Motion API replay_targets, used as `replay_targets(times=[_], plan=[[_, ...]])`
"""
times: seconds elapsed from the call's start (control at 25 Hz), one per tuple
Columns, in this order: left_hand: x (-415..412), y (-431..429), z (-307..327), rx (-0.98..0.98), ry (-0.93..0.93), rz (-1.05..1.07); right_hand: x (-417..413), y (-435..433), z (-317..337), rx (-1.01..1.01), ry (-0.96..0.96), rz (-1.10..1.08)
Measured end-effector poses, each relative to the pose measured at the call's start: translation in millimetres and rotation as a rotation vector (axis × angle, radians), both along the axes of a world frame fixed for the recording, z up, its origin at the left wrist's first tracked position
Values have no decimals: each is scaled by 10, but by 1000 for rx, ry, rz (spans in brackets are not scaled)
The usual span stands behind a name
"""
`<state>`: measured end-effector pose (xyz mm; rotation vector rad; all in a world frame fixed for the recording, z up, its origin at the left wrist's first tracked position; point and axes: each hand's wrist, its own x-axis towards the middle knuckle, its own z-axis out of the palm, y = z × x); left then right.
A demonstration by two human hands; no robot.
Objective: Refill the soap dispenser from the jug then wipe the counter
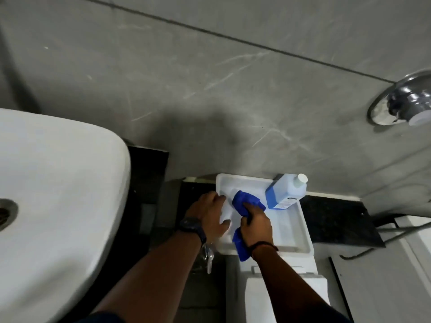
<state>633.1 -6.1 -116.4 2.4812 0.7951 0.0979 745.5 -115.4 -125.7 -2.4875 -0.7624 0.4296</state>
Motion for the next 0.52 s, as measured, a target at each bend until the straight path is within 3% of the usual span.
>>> replay_targets(times=[0.32, 0.52], plan=[[457, 182, -683, 125, 152, -138, 504, 152, -708, -311, -88, 245], [421, 236, -429, 141, 111, -131, 417, 161, -507, -215, -154, 225]])
